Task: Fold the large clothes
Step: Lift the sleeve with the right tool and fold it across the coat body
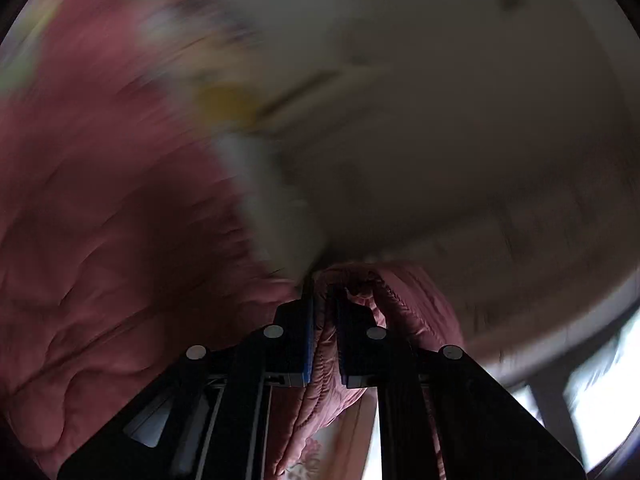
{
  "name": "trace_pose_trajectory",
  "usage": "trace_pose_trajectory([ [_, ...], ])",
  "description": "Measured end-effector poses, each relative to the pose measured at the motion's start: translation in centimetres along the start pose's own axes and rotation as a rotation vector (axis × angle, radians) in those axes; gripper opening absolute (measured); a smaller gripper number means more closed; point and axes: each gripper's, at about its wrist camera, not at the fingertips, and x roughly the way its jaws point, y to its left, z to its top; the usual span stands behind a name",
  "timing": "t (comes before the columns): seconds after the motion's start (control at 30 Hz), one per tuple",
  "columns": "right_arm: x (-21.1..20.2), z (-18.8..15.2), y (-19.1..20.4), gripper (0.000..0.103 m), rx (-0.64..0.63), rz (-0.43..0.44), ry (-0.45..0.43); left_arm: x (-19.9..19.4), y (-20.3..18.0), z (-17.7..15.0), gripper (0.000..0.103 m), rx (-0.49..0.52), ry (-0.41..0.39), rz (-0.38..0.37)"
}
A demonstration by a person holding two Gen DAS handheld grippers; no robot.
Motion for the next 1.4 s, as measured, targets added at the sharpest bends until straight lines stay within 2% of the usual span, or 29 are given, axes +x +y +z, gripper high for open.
trace_pose_trajectory([
  [0.07,0.5,-0.3,7.5,0.008,-0.26,0.056,0.039,-0.4,1.4,0.9,0.101,-0.018,-0.027,0.046],
  [0.17,1.4,-2.5,11.5,0.008,-0.362,0.072,0.109,-1.2,3.1,2.5,0.101,-0.035,-0.071,0.083],
  [0.23,1.7,-4.2,11.8,0.008,-0.391,0.019,0.152,-1.7,3.4,3.7,0.101,-0.03,-0.095,0.086],
  [0.37,2.7,-6.9,9.2,0.008,-0.325,-0.093,0.244,-1.8,1.5,6.9,0.101,0.003,-0.123,0.055],
  [0.47,3.5,-8.5,7.9,0.008,-0.256,-0.111,0.29,-1.6,-1.6,9.0,0.101,0.039,-0.166,0.056],
  [0.53,3.8,-8.8,7.5,0.008,-0.197,-0.089,0.298,-0.6,-4.2,10.8,0.101,0.066,-0.181,0.06],
  [0.6,4.4,-9.0,7.3,0.008,-0.157,-0.074,0.29,1.1,-6.7,12.4,0.101,0.084,-0.164,0.067],
  [0.83,4.7,-10.9,8.9,0.009,-0.209,-0.078,0.245,7.7,-13.5,15.2,0.101,0.148,-0.113,0.101],
  [0.93,4.5,-11.8,9.6,0.01,-0.182,-0.027,0.252,11.8,-15.7,15.1,0.101,0.17,-0.012,0.089],
  [0.97,4.4,-12.1,9.4,0.01,-0.145,0.002,0.251,12.8,-16.1,14.9,0.101,0.182,0.022,0.085],
  [1.0,4.4,-12.3,8.8,0.01,-0.115,0.023,0.246,14.5,-16.9,14.5,0.101,0.211,0.074,0.113],
  [1.07,3.7,-12.4,7.3,0.012,-0.019,0.099,0.223,16.3,-17.5,13.8,0.101,0.23,0.113,0.163],
  [1.17,1.5,-13.0,1.8,0.012,0.335,0.386,0.135,16.8,-17.6,13.1,0.101,0.233,0.098,0.174],
  [1.2,1.2,-13.4,0.2,0.012,0.455,0.453,0.112,17.2,-17.6,12.9,0.101,0.234,0.106,0.175],
  [1.27,2.4,-14.4,-3.5,0.022,0.688,0.539,0.096,17.5,-17.6,12.6,0.101,0.222,0.113,0.17],
  [1.3,3.9,-15.1,-5.6,0.043,0.829,0.567,0.103,17.3,-17.4,12.6,0.101,0.219,0.114,0.169],
  [1.33,5.2,-15.4,-6.6,0.058,0.912,0.592,0.117,17.4,-17.3,12.5,0.101,0.216,0.115,0.167],
  [1.37,7.2,-15.8,-7.1,0.06,0.965,0.621,0.153,17.4,-17.3,12.5,0.101,0.212,0.12,0.164],
  [1.4,9.2,-15.9,-7.6,0.059,0.967,0.62,0.188,17.4,-17.3,12.7,0.101,0.212,0.122,0.162],
])
